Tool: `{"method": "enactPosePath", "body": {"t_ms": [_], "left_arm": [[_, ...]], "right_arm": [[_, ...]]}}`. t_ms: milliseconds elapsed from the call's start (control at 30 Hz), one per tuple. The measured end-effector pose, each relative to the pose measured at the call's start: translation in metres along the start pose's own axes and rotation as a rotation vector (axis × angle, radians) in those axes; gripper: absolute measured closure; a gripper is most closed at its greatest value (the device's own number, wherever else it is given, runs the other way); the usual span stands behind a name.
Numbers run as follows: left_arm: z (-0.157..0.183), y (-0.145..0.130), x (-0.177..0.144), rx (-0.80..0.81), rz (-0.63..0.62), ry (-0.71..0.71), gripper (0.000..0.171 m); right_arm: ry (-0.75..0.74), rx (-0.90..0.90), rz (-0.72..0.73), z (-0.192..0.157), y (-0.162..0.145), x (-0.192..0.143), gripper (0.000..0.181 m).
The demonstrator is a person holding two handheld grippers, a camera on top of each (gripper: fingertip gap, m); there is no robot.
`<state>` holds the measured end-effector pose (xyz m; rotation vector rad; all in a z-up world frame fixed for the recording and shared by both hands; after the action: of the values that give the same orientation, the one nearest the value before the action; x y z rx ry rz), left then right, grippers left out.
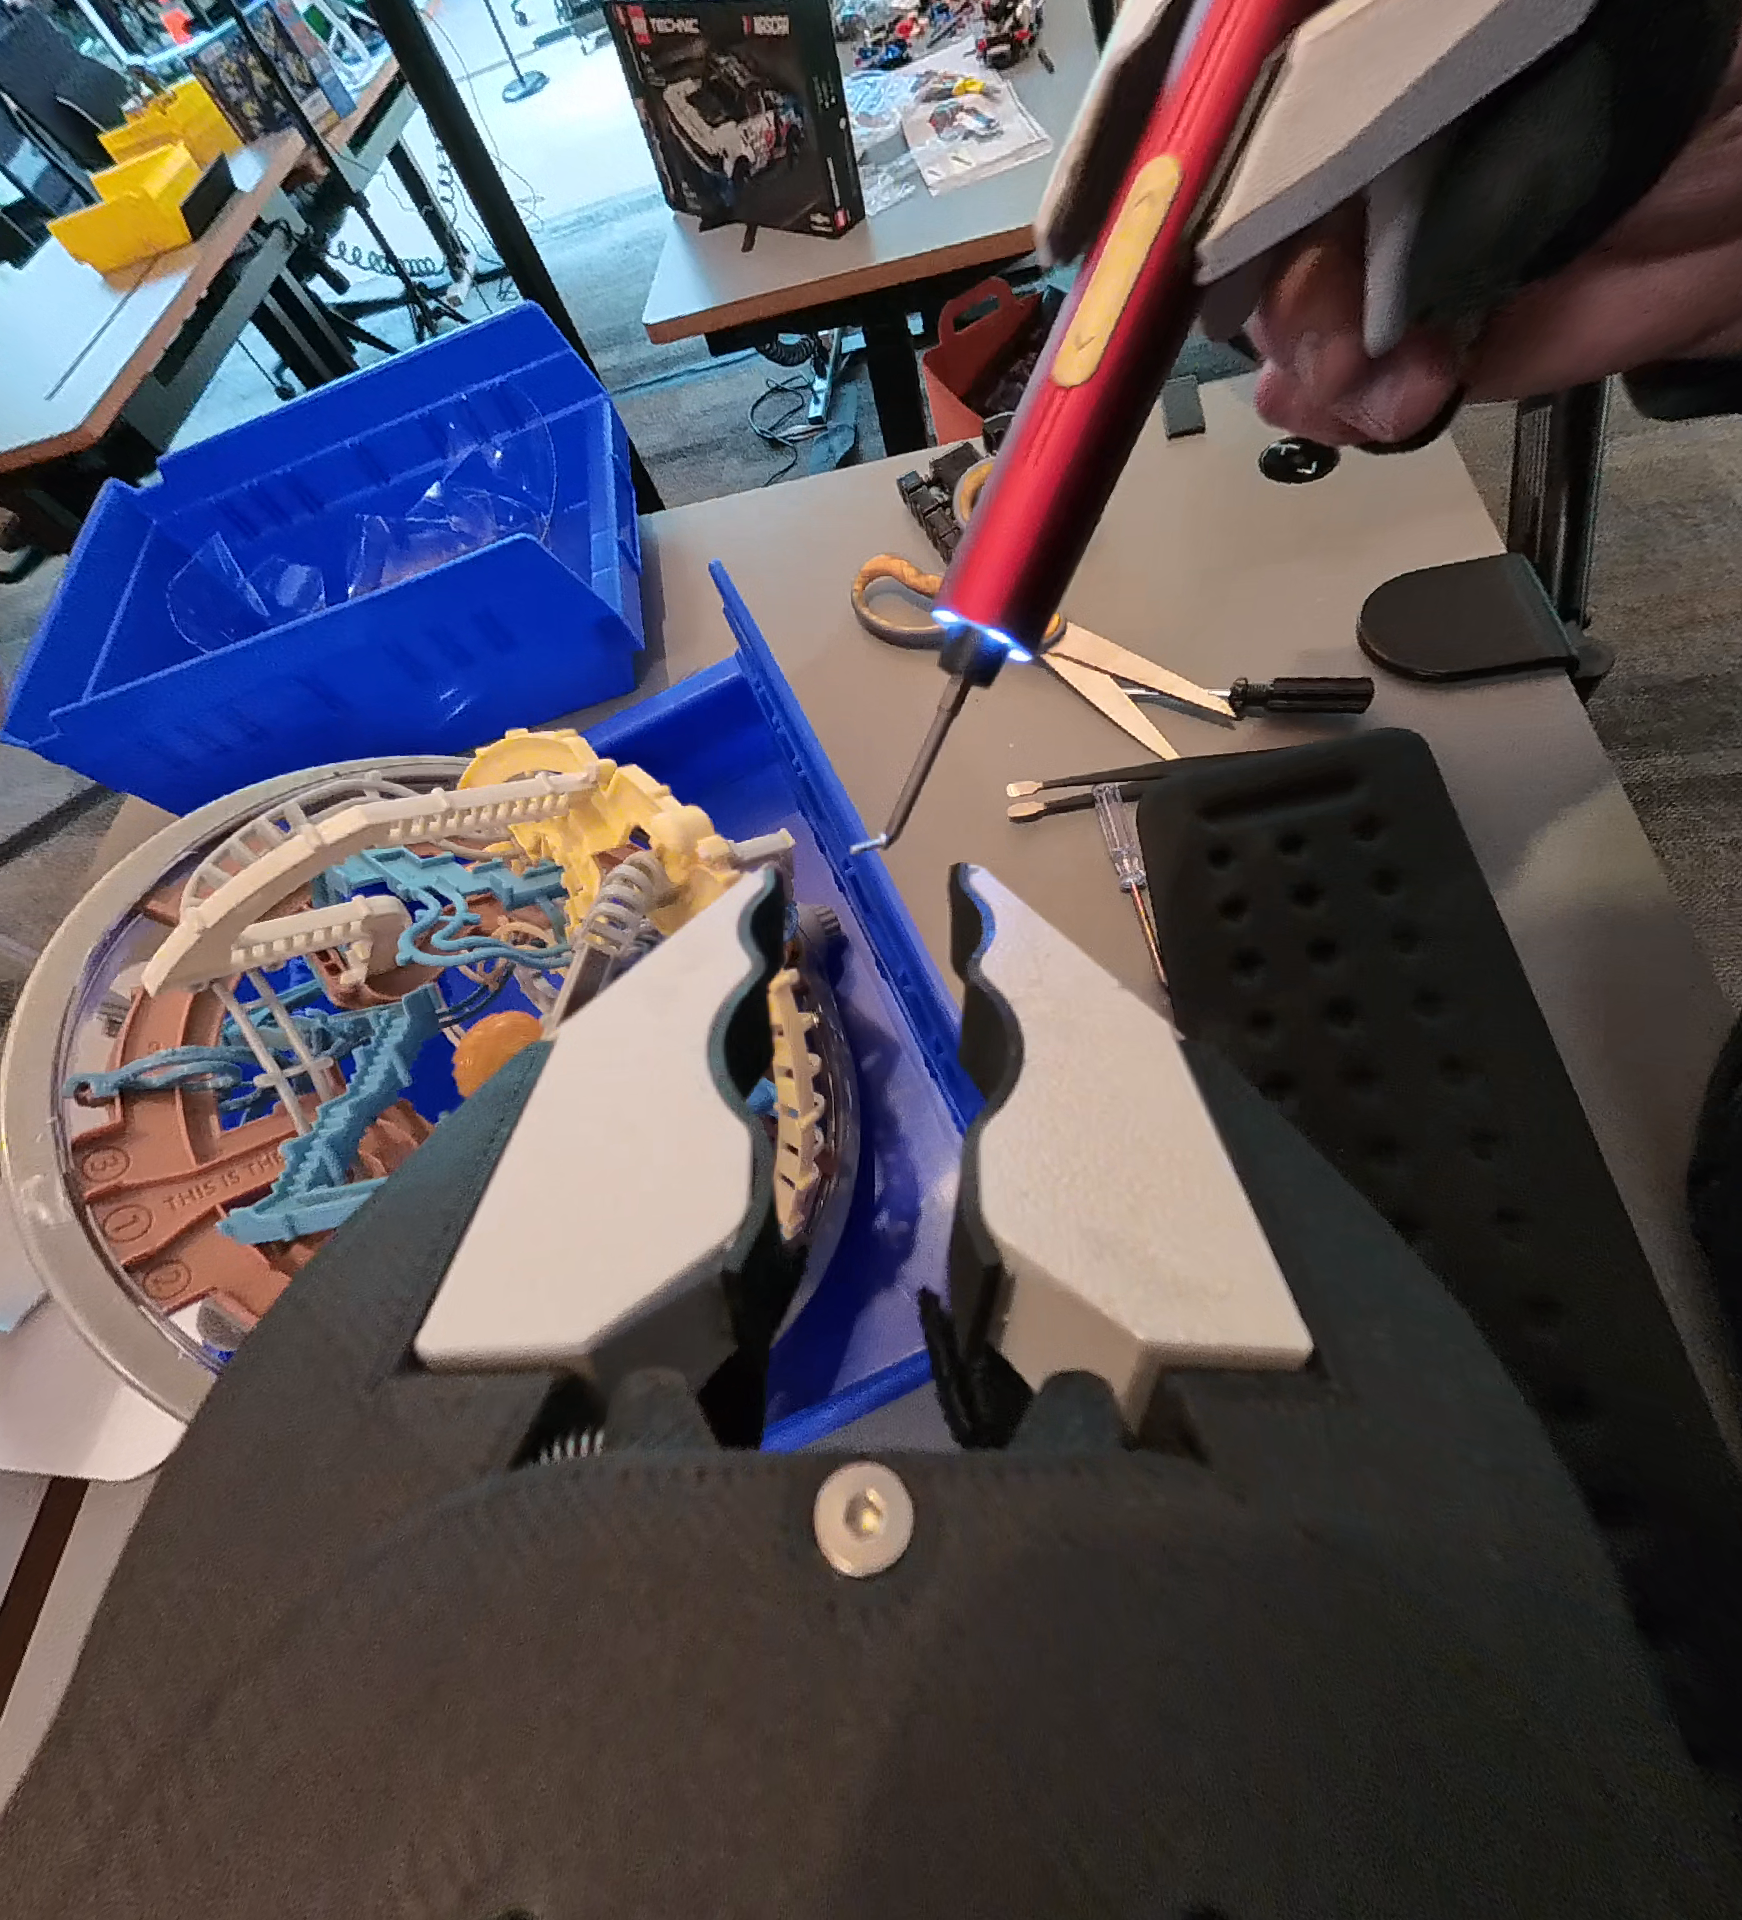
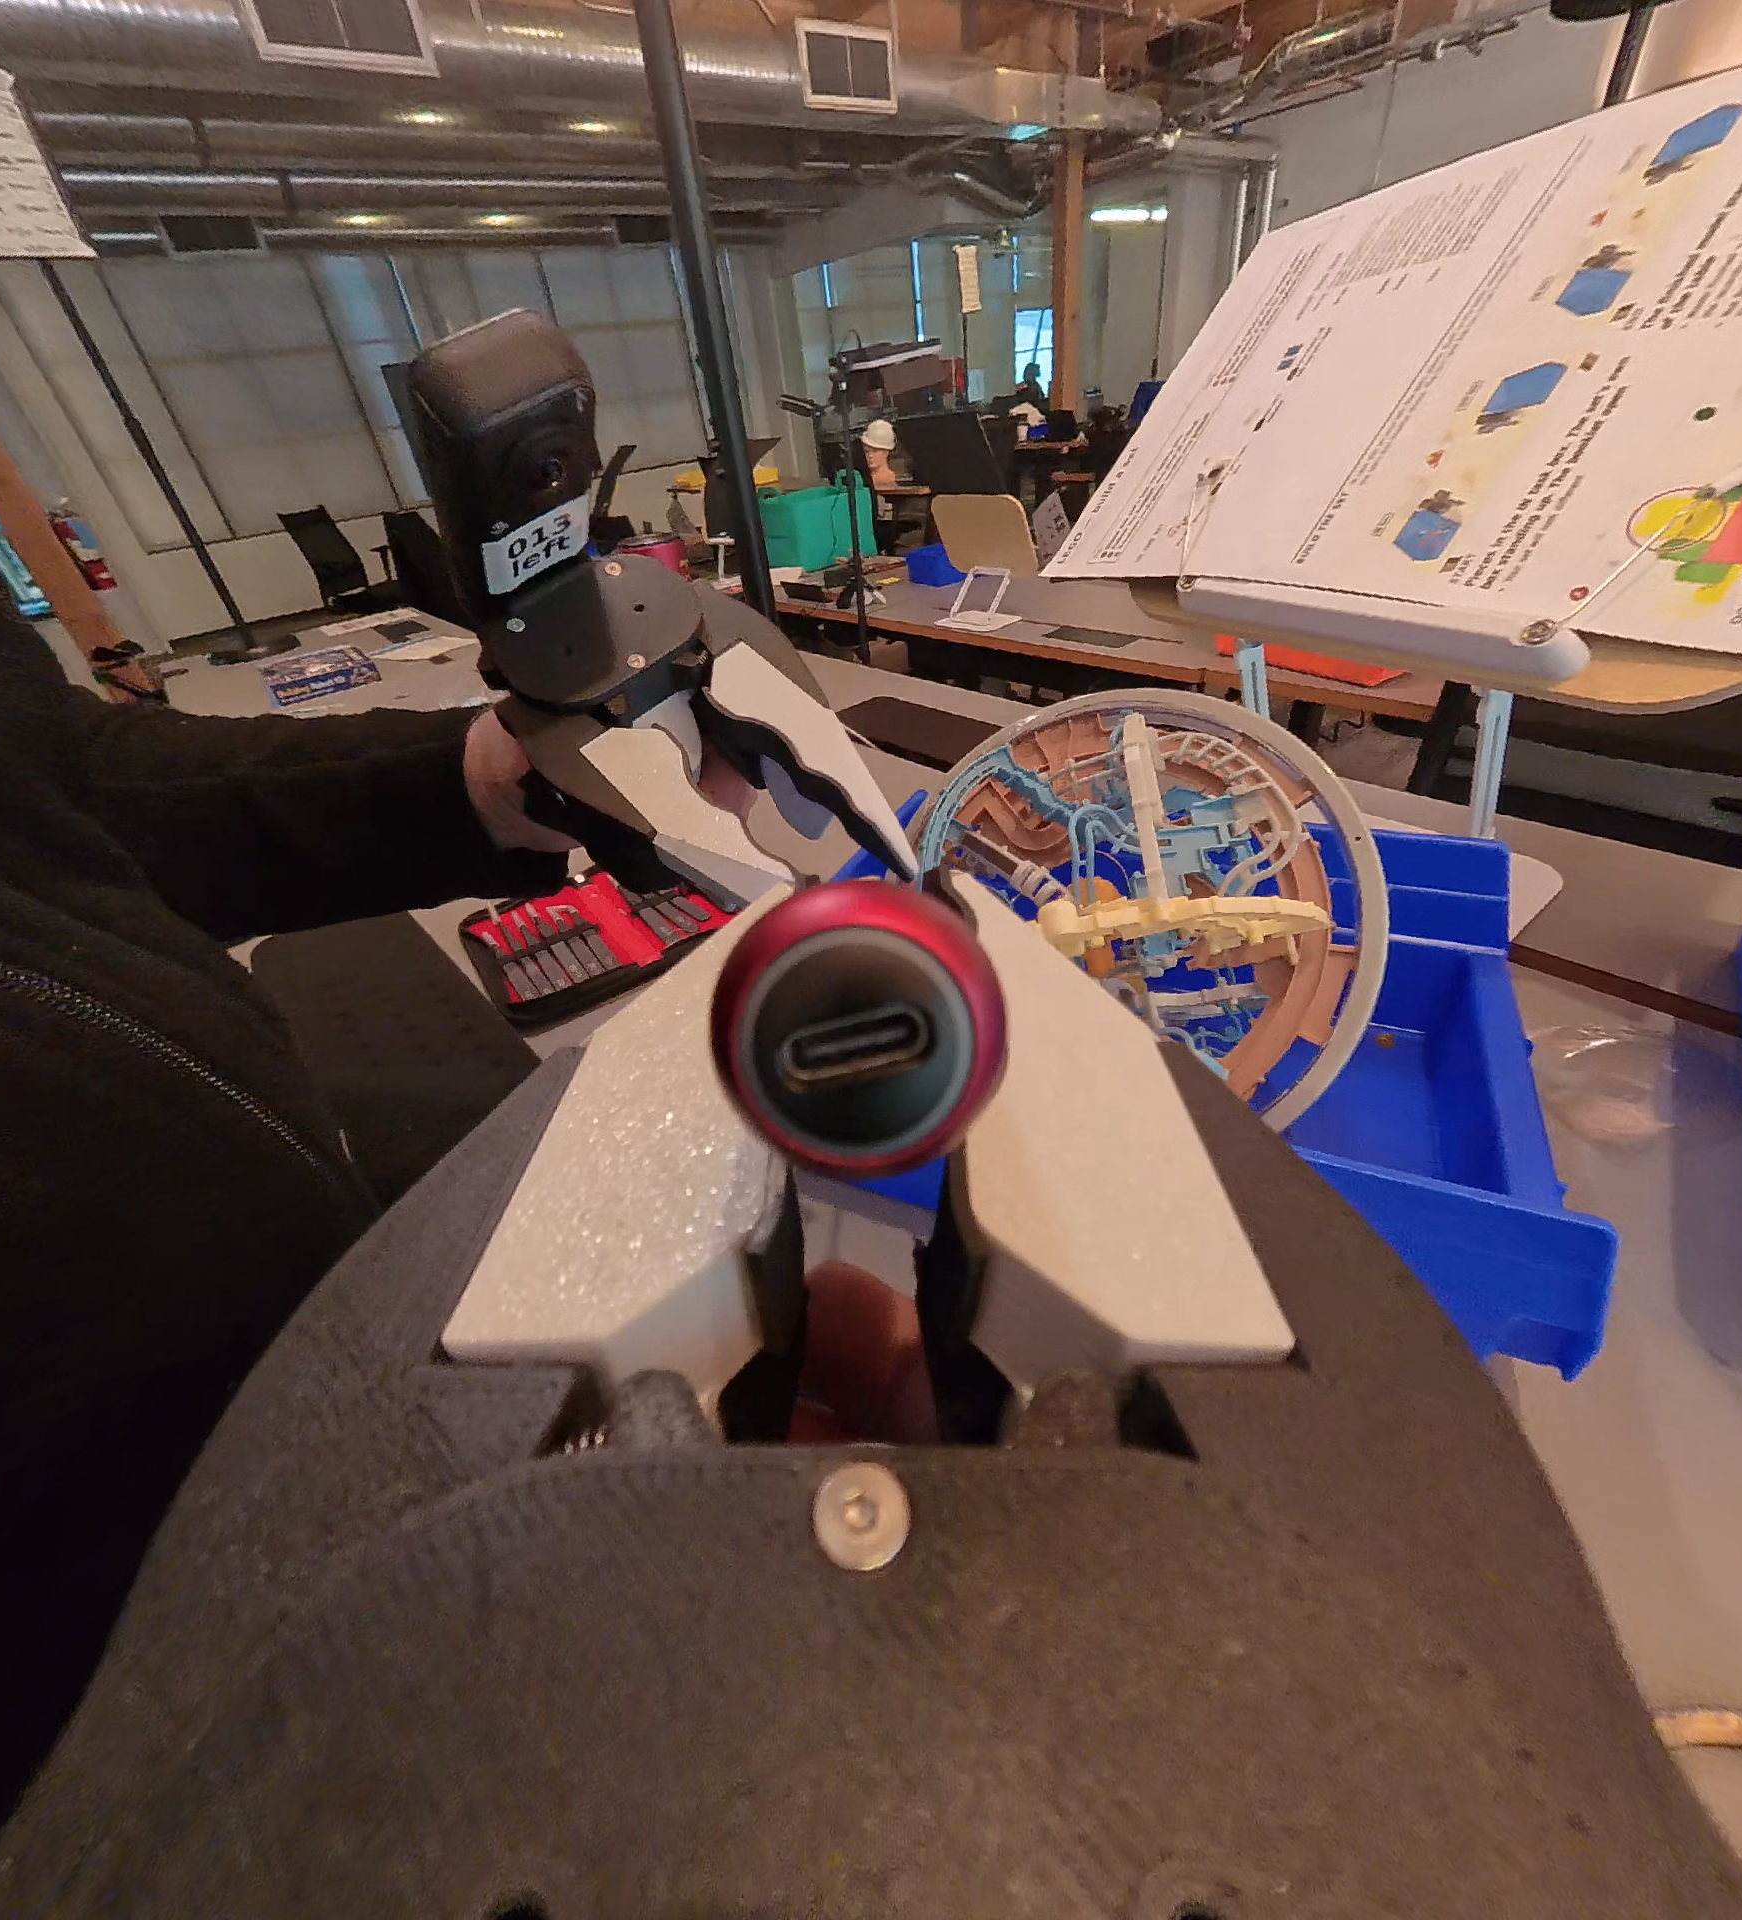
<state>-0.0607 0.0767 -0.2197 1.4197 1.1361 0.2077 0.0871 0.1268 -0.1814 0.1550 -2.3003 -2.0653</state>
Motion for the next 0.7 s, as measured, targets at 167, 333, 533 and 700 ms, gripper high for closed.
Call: {"method": "enactPosePath", "body": {"t_ms": [167,333,533,700], "left_arm": [[0.005,-0.003,0.000,0.024,-0.032,-0.008,0.153],[0.012,-0.009,0.002,0.011,-0.059,-0.085,0.170],[0.005,-0.011,-0.002,-0.032,-0.034,-0.084,0.171],[-0.007,-0.021,-0.013,-0.123,-0.021,-0.086,0.171]], "right_arm": [[0.067,0.005,-0.017,-0.002,-0.007,0.005,0.160],[0.108,0.005,-0.022,-0.002,-0.010,0.009,0.160],[0.129,0.021,-0.016,0.005,-0.013,0.013,0.161],[0.135,0.057,0.013,0.014,-0.014,0.014,0.161]]}}
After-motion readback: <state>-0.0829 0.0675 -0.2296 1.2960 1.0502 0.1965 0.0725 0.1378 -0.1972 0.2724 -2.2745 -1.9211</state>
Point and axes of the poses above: each gripper's, where its closed fingertips meet, x out along the fingers, y out of its top, z = x × y across the jaws, the point moved 5 cm from there along -x, back along the fingers
